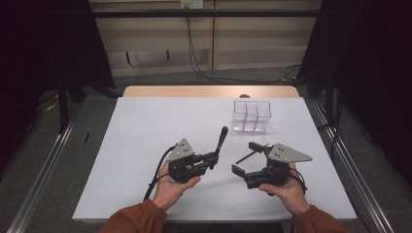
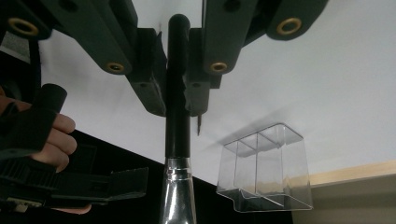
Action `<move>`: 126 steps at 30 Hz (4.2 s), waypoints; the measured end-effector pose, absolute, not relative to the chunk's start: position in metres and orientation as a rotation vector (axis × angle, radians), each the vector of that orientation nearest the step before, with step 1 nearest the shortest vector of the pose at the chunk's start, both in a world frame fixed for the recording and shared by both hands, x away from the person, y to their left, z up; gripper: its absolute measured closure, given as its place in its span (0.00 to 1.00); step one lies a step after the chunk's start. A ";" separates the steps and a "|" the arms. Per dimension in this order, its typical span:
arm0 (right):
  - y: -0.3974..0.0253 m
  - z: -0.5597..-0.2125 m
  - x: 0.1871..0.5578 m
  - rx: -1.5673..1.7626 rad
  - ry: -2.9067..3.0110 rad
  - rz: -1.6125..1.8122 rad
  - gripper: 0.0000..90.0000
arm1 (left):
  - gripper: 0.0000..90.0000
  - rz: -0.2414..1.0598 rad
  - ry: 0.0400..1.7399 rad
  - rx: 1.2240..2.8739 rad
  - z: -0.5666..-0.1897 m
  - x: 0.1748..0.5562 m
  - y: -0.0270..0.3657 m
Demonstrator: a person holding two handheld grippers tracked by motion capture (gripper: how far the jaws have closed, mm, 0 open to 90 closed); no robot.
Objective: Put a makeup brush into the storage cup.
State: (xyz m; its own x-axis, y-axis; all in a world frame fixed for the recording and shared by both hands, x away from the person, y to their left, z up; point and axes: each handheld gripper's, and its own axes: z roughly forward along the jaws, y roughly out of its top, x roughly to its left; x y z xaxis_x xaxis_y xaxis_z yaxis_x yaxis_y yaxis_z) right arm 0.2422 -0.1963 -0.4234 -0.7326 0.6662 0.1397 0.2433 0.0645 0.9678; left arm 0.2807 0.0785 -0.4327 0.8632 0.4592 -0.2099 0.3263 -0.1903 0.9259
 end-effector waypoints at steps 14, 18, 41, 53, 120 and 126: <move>-0.174 -0.416 0.260 0.924 2.043 1.737 0.10 | 0.88 0.141 0.590 1.810 -0.438 0.281 0.072; -0.170 -0.414 0.266 0.921 2.039 1.757 0.18 | 0.88 0.163 0.597 1.813 -0.438 0.280 0.070; -0.163 -0.417 0.278 0.952 2.095 1.869 0.67 | 0.88 0.163 0.583 1.811 -0.440 0.279 0.065; -0.164 -0.418 0.280 0.943 2.089 1.900 0.89 | 0.87 0.175 0.568 1.814 -0.441 0.276 0.064; -0.201 -0.414 0.274 0.920 2.012 1.846 0.89 | 0.02 0.336 0.732 1.729 -0.431 0.287 0.152; -0.203 -0.415 0.274 0.922 2.009 1.834 0.89 | 0.02 0.400 0.754 1.715 -0.433 0.284 0.173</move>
